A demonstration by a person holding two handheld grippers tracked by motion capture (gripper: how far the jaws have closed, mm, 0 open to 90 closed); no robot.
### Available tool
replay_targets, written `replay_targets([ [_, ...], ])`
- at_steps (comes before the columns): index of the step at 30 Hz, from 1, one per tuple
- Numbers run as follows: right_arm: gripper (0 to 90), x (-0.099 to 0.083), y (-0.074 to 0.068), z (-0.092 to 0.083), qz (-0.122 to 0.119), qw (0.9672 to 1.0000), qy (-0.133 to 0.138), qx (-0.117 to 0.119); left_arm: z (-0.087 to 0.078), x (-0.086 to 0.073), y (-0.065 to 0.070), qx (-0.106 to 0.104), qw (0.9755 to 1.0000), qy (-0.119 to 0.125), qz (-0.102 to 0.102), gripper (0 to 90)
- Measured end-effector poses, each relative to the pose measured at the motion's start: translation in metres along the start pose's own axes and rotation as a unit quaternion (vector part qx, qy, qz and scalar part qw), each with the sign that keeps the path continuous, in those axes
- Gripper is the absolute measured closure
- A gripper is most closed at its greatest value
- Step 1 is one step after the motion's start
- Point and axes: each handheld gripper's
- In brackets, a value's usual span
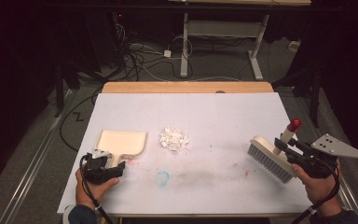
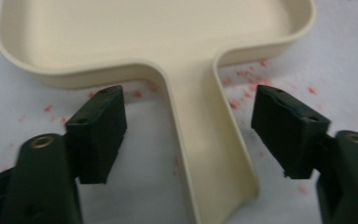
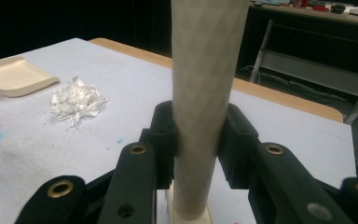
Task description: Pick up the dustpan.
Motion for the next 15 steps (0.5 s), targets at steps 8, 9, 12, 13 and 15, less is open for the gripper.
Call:
replay_targets([
  [8,70.9,-0.0028,-0.0005,0.0004,0.012,0.9998,0.011,-0.012,0.0068,0.0079,-0.0039,0.021,0.9997,-0.011,0.006,42.5],
  [9,70.8,-0.0028,-0.0007,0.0009,0.012,0.9998,0.009,-0.011,0.0068,0.0079,-0.0049,0.020,0.9997,-0.010,0.004,44.5],
  [12,70.8,-0.0034,-0.0010,0.0015,0.011,0.9999,0.006,-0.010,0.0071,0.0094,-0.0065,0.015,0.9997,-0.014,0.012,50.1],
  [13,70.8,-0.0036,-0.0011,0.0016,0.012,0.9999,0.007,-0.009,0.0072,0.0098,-0.0070,0.012,0.9997,-0.014,0.015,52.3],
  [15,70.8,-0.0036,-0.0012,0.0018,0.011,0.9999,0.006,-0.008,0.0074,0.0109,-0.0082,0.008,0.9996,-0.017,0.022,56.3],
])
Point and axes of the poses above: each handheld gripper's, and its own axes: z roughly forward along the jaws, x roughly out of its top, y roughly to its right, and after that the axes turned 12 degrees about z, right-handed
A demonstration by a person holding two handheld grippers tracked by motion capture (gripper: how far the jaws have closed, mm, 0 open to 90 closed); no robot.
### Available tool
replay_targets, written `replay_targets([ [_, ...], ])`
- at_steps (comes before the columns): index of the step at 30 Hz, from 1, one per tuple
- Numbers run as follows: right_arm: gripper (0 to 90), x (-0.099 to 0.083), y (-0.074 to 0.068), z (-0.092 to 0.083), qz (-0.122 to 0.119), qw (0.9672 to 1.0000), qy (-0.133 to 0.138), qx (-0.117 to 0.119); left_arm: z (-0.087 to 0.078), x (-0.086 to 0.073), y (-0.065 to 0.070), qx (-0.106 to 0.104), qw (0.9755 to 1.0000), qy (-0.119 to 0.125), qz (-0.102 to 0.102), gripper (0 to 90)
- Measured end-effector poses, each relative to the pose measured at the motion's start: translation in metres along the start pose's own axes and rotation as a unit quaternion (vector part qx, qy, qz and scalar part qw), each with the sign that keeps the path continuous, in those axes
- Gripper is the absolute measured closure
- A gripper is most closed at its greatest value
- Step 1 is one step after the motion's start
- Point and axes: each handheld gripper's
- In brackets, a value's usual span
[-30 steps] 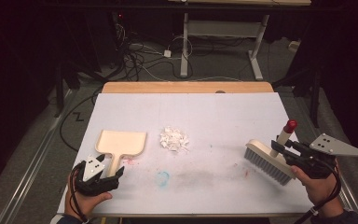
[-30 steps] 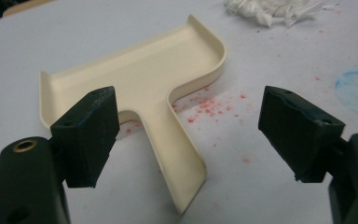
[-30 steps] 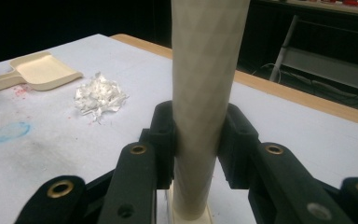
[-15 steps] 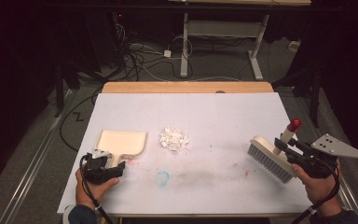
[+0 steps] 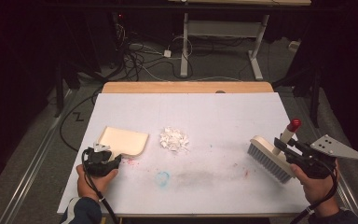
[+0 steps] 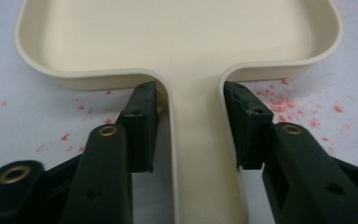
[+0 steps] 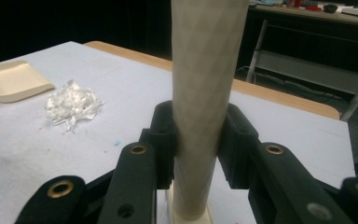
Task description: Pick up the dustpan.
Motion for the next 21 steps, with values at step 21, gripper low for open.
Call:
replay_targets([
  [21,70.9,0.000,0.002,0.000,0.001,1.0000,-0.001,-0.003,-0.026,0.016,-0.019,-0.064,0.9939,-0.036,0.082,63.7],
])
Point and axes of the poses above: each handheld gripper's, and its own axes: z roughly forward along the jaws, x roughly out of its top, y roughly to its right, and after that the axes turned 12 degrees about z, right-handed
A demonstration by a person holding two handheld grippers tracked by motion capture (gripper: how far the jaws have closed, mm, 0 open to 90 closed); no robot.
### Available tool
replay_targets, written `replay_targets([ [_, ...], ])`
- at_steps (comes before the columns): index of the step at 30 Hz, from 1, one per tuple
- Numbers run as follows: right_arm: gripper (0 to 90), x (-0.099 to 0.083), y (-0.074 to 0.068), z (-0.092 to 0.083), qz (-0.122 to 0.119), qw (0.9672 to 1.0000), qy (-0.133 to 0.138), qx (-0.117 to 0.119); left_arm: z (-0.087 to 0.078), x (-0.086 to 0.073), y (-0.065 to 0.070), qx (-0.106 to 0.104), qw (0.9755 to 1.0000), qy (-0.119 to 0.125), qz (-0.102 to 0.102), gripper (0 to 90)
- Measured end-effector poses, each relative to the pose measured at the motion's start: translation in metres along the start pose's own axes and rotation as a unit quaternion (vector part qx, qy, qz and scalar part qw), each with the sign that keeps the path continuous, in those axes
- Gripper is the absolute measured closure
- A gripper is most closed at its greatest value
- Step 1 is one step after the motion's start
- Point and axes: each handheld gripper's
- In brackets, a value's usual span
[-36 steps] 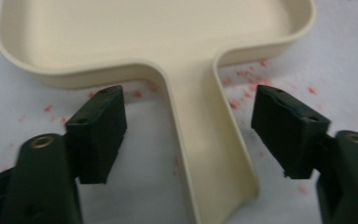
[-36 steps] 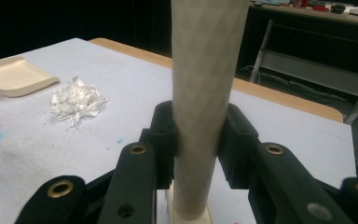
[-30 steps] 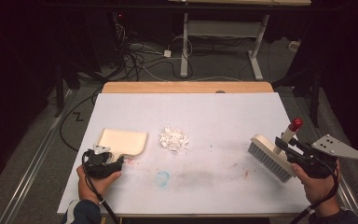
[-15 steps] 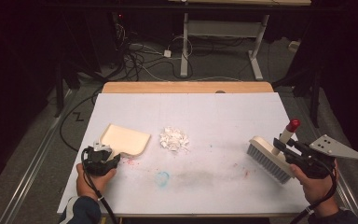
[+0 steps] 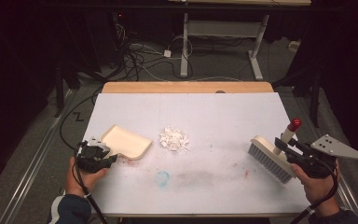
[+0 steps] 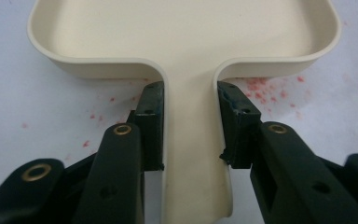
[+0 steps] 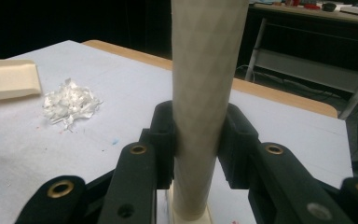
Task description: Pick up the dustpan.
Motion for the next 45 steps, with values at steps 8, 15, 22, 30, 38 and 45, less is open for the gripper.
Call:
replay_targets([
  [8,70.8,0.004,0.004,0.008,0.008,1.0000,0.000,-0.005,-0.016,0.013,0.002,-0.017,0.9970,-0.037,0.066,63.7],
  [15,70.8,0.008,0.008,0.022,0.016,0.9999,-0.004,-0.003,-0.015,0.025,0.008,-0.046,0.9920,-0.050,0.107,63.7],
  [22,70.9,0.016,0.002,0.034,0.008,0.9999,-0.006,-0.003,-0.019,0.036,0.017,-0.065,0.9858,-0.057,0.143,63.6],
  [30,70.9,0.023,-0.005,0.046,0.000,1.0000,-0.008,0.003,-0.021,0.043,0.019,-0.071,0.9832,-0.063,0.156,63.6],
  [38,70.8,0.029,-0.006,0.066,0.001,0.9999,-0.011,0.007,-0.015,0.047,0.018,-0.099,0.9778,-0.078,0.168,63.6],
  [45,70.9,0.036,-0.012,0.077,-0.002,0.9999,-0.010,0.009,-0.012,0.054,0.020,-0.105,0.9759,-0.082,0.173,63.5],
])
Point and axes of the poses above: each handheld gripper's, and its own axes: z roughly forward along the jaws, x roughly out of its top, y roughly to its right, and after that the axes turned 12 degrees about z, right-handed
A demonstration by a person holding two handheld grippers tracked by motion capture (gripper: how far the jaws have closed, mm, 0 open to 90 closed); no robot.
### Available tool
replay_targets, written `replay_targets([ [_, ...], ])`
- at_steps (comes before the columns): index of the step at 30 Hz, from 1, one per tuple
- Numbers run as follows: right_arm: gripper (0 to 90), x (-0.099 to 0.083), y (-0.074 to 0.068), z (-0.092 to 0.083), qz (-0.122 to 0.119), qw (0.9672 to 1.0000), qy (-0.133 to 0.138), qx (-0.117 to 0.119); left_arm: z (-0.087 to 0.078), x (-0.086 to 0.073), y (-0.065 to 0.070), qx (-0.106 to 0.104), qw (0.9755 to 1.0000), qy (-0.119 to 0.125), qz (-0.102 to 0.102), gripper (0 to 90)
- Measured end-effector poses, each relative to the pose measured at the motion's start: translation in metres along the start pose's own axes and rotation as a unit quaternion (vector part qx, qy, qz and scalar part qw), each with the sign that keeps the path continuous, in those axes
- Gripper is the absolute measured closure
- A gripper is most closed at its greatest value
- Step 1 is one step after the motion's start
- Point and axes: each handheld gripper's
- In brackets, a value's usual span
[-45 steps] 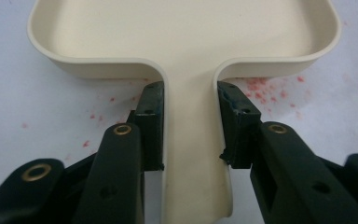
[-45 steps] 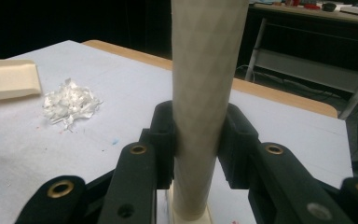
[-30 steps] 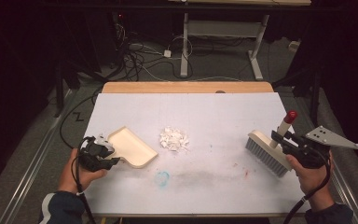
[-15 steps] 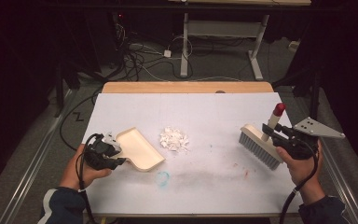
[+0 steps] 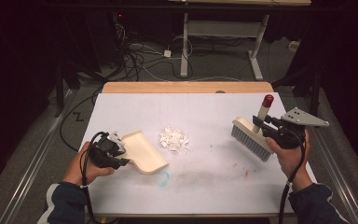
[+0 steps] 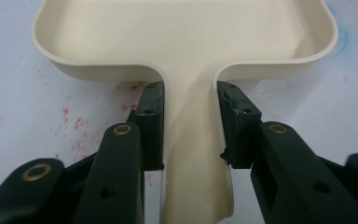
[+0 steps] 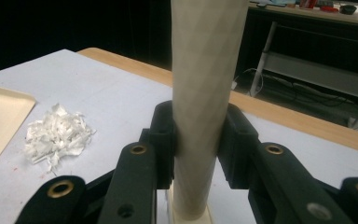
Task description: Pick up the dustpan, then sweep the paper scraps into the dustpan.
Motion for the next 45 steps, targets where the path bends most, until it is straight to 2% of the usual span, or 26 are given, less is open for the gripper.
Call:
replay_targets([
  [4,70.9,0.004,-0.002,0.010,0.001,0.9999,0.012,0.005,0.000,0.003,0.002,0.002,0.9999,-0.011,0.000,63.4],
  [6,70.9,0.004,-0.003,0.020,0.006,0.9999,0.009,0.010,-0.001,0.007,0.004,-0.001,0.9999,-0.014,0.007,63.5],
  [10,70.9,0.009,-0.006,0.039,0.005,1.0000,-0.002,0.008,-0.001,0.007,0.004,-0.003,0.9999,-0.013,0.007,63.5],
  [13,70.9,0.014,-0.012,0.053,0.009,0.9999,0.002,0.006,-0.001,0.006,0.002,-0.008,0.9999,-0.011,0.005,63.5],
  [14,70.9,0.014,-0.012,0.053,0.009,0.9999,0.002,0.006,-0.001,0.006,0.001,-0.010,0.9999,-0.011,0.004,63.5],
  [15,70.9,0.016,-0.019,0.062,0.009,0.9999,0.004,0.005,0.000,0.006,0.000,-0.013,0.9999,-0.009,0.005,63.5],
  [19,70.9,0.019,-0.033,0.081,-0.003,1.0000,0.000,0.003,0.003,0.007,-0.002,-0.018,0.9998,-0.007,0.005,63.5],
  [20,70.9,0.019,-0.033,0.081,-0.003,1.0000,0.000,0.003,0.003,0.007,-0.002,-0.018,0.9998,-0.007,0.005,63.4],
  [21,70.9,0.023,-0.042,0.090,-0.011,0.9999,0.001,0.003,0.004,0.007,-0.003,-0.021,0.9998,-0.007,0.004,63.4],
  [27,70.9,0.028,-0.060,0.114,-0.022,0.9997,0.002,0.007,0.009,0.013,-0.005,-0.026,0.9996,-0.014,0.004,63.4],
  [33,70.9,0.025,-0.075,0.139,-0.009,0.9999,0.005,0.002,0.013,0.013,-0.007,-0.030,0.9994,-0.017,0.002,63.4],
  [37,70.9,0.017,-0.087,0.151,-0.017,0.9998,0.001,-0.013,0.016,0.016,-0.006,-0.027,0.9993,-0.024,0.006,63.4],
  [41,71.0,0.009,-0.097,0.156,-0.002,1.0000,0.001,0.009,0.018,0.017,-0.005,-0.026,0.9994,-0.025,0.005,63.4],
  [43,71.0,0.007,-0.105,0.157,-0.015,0.9997,-0.003,0.017,0.020,0.017,-0.006,-0.027,0.9993,-0.027,0.004,63.4],
  [45,71.0,0.006,-0.108,0.156,-0.016,0.9995,-0.008,0.025,0.020,0.017,-0.006,-0.027,0.9993,-0.026,0.003,63.4],
])
Point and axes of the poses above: each handheld gripper's, and its own axes: z roughly forward along the jaws, x roughly out of its top, y roughly to its right, and after that the axes turned 12 degrees about z, right-handed
